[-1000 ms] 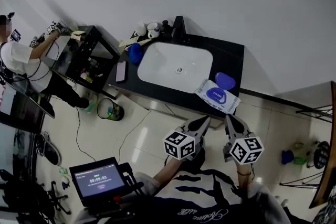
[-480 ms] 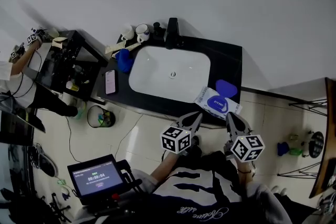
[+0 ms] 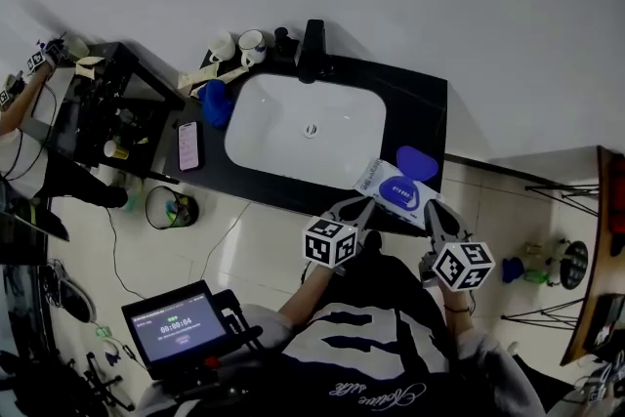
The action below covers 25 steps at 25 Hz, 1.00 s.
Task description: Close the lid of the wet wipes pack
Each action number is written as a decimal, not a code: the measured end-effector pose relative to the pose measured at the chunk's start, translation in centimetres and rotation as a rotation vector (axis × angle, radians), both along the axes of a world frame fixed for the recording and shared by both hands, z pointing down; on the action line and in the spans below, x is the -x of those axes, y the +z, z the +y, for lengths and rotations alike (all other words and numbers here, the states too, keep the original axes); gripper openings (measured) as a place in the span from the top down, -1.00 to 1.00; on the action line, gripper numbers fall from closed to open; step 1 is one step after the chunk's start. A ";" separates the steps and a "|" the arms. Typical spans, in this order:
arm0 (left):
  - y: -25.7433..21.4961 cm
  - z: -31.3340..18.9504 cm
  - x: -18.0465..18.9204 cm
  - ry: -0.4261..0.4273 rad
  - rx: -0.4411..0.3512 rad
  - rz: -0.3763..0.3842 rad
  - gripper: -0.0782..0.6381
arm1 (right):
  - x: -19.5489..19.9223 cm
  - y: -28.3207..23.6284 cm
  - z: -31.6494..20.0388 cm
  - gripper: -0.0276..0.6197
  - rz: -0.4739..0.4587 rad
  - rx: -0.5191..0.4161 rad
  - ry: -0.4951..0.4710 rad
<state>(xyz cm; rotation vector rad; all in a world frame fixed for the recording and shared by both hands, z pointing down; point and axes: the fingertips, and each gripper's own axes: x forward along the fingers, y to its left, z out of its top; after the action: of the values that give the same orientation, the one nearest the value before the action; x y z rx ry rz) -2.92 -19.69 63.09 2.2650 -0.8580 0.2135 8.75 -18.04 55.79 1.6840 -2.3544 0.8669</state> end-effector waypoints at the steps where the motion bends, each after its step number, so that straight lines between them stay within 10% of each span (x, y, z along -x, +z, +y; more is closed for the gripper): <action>1: 0.1 0.0 -0.3 0.008 0.009 -0.004 0.78 | -0.3 0.1 -0.2 0.93 0.006 0.005 0.001; 25: 2.8 -1.2 -2.4 0.080 0.131 -0.201 0.78 | -5.7 8.1 -8.3 0.93 0.066 0.216 -0.104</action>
<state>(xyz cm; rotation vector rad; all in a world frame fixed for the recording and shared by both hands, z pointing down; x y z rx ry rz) -0.56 -20.84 65.94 2.1820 -0.8307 0.5264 14.44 -26.29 63.85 1.4701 -2.1938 0.9897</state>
